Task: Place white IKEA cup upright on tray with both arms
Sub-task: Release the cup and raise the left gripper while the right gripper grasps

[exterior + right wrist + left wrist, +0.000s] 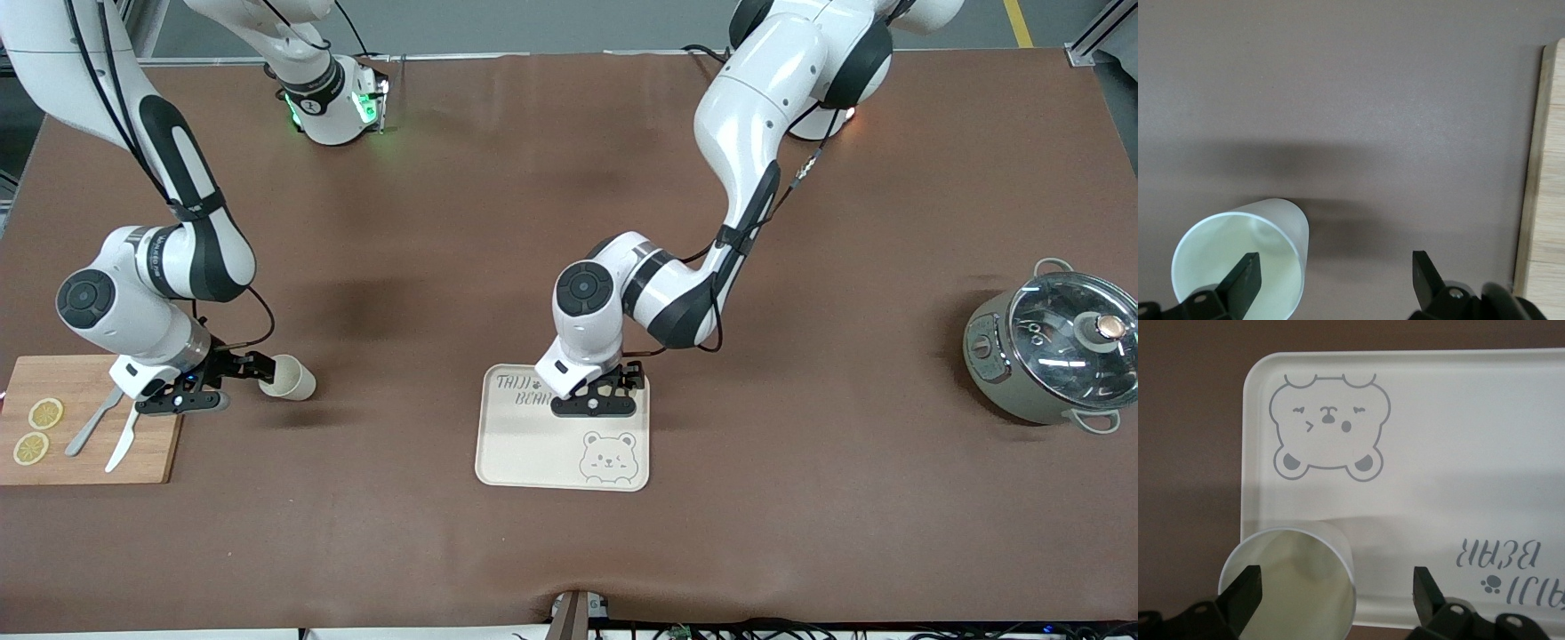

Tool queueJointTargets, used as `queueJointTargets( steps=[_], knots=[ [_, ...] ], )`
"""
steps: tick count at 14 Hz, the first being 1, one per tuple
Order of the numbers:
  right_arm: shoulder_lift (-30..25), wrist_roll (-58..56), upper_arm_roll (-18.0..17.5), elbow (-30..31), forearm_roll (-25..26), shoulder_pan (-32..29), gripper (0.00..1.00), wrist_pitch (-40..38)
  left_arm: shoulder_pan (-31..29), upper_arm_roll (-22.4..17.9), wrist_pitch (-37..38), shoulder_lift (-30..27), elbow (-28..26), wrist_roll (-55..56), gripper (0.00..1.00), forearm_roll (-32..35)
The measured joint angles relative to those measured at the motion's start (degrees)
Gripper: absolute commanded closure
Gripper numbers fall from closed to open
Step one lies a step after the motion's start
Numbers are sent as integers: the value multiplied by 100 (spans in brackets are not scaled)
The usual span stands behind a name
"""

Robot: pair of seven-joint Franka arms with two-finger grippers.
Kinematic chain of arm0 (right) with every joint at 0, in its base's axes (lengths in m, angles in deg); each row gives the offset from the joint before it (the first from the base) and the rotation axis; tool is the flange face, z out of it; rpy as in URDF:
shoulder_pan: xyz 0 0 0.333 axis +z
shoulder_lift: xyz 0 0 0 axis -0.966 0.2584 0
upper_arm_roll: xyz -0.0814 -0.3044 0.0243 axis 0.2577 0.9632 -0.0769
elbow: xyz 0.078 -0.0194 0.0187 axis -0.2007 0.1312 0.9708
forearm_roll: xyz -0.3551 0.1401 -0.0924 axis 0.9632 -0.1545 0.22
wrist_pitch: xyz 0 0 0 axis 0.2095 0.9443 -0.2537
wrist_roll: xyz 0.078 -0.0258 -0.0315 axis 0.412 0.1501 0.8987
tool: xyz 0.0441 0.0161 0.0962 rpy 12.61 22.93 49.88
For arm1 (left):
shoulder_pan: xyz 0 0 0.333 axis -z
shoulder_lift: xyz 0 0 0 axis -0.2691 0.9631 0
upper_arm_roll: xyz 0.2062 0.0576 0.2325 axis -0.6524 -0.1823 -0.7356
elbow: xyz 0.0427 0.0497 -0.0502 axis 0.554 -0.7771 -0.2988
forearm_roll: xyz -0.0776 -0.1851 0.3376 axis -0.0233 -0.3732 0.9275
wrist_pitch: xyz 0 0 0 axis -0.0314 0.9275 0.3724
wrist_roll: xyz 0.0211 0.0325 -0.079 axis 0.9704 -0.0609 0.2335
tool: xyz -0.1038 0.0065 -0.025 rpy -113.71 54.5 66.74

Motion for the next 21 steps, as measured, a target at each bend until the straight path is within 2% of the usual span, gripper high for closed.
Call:
queueJointTargets(
  steps=[8, 14, 15, 18, 21],
  knots=[
    [208, -21, 2, 182, 0, -1, 0, 504, 10, 0, 453, -222, 29, 0, 0, 0],
    [260, -26, -7, 182, 0, 1, 0, 569, 30, 1, 1079, -738, 72, 0, 0, 0],
    [260, -27, -10, 182, 0, 2, 5, 570, 24, 0, 1207, -878, 88, 0, 0, 0],
    [260, -30, -15, 182, 0, 2, 41, 570, -26, -7, 1758, -1366, 98, -77, 0, 0],
    [260, -30, -19, 182, 0, 4, 65, 570, -181, -29, 2133, -1792, 106, -491, 0, 0]
  ],
)
